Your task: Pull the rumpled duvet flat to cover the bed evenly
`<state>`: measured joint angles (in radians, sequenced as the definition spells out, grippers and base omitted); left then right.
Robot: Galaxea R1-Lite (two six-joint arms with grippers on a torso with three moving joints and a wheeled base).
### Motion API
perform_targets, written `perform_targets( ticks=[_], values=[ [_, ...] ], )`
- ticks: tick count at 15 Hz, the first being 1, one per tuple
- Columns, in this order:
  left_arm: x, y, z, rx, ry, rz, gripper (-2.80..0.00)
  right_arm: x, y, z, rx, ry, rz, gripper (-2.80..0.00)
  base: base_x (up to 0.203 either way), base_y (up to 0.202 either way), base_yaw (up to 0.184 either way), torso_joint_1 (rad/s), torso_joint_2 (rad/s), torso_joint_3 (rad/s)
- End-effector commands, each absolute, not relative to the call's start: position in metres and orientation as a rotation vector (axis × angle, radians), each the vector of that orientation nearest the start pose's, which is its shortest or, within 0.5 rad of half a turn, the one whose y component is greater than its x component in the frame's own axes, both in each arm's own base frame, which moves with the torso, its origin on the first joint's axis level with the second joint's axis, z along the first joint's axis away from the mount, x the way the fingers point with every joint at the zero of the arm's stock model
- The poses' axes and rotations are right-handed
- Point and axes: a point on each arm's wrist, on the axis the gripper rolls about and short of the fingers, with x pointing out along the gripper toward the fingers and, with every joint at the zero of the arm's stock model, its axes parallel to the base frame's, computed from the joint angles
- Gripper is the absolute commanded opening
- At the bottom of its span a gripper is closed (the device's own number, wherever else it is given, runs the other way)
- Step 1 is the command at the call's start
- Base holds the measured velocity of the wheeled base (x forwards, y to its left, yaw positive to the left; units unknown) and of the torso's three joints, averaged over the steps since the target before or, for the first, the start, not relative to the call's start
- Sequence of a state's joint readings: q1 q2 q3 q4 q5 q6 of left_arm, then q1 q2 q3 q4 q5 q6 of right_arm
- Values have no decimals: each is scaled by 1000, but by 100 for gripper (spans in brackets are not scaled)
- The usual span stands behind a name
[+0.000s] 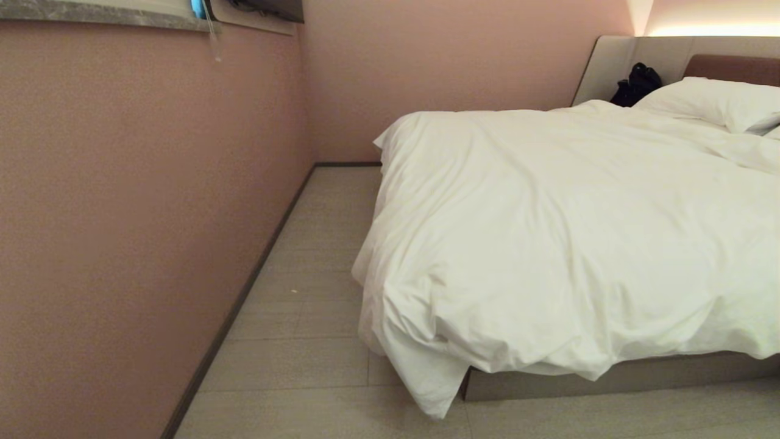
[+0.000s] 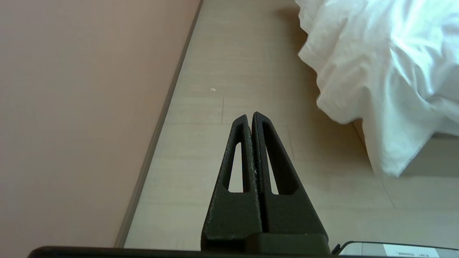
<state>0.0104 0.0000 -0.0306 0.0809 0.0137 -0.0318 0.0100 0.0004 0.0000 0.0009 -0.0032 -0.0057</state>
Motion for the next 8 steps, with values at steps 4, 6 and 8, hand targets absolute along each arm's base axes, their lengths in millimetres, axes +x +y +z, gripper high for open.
perform_targets(
  ticks=[4,6,8],
  values=[
    [-25,0,76,-31,50,25,-280,-23,0,75,-6,2,6,-280,-194,0,1,1,2,1],
    [-25,0,76,-32,50,25,-280,-23,0,75,-6,0,7,-280,-191,0,2,3,2,1],
    [-25,0,76,-31,50,25,-280,-23,0,75,-6,2,7,-280,-148,0,-1,0,1,4]
  ],
)
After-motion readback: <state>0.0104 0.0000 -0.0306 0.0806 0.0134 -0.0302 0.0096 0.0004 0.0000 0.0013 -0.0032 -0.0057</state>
